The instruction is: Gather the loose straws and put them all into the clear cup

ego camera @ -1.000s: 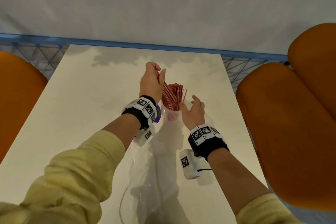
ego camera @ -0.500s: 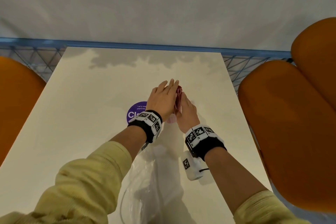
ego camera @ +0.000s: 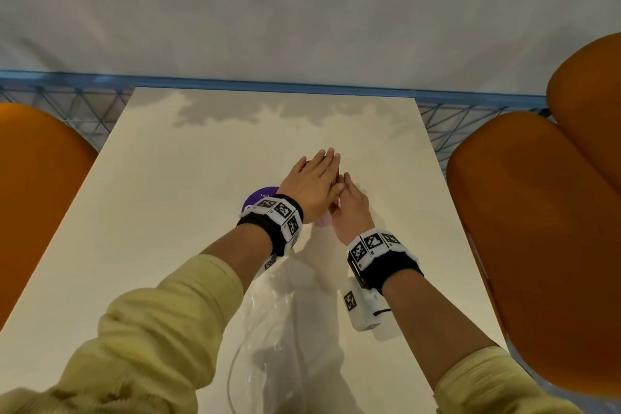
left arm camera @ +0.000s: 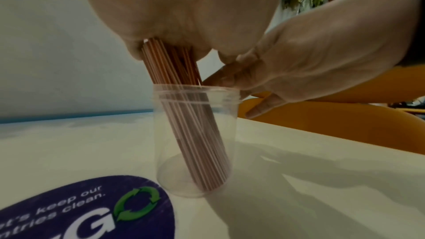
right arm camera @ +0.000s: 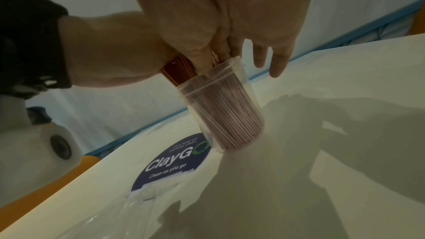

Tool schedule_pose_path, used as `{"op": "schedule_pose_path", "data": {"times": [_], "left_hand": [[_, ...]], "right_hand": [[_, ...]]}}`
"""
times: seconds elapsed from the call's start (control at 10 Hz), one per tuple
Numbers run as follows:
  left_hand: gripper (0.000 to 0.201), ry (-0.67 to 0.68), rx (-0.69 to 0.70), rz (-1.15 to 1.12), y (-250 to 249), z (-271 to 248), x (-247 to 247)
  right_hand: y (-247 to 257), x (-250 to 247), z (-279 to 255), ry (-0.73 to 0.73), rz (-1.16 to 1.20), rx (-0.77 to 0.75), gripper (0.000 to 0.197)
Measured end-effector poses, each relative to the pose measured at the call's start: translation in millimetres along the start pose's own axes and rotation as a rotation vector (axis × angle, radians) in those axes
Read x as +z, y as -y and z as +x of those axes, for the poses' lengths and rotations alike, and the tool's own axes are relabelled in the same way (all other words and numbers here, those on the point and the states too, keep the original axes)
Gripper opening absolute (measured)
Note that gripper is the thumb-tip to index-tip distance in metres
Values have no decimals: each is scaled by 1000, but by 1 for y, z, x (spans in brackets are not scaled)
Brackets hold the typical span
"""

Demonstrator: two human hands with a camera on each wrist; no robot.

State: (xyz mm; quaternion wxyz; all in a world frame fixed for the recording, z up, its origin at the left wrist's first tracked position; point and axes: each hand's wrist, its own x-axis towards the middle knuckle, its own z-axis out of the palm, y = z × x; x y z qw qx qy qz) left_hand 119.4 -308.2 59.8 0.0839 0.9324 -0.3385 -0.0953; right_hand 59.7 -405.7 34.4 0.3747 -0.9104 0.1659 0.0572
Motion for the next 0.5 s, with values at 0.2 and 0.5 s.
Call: {"op": "schedule_pose_path", "data": {"times": [0.2,0.5], "left_hand": [[60,64,-13,-129,2,-1,-6],[56,-437,-344,-609,33,-46,-25]], "right_hand": [[1,-3,-1,14,-41,3,57],[1,-21,-29,-216,94,-28,48]]}}
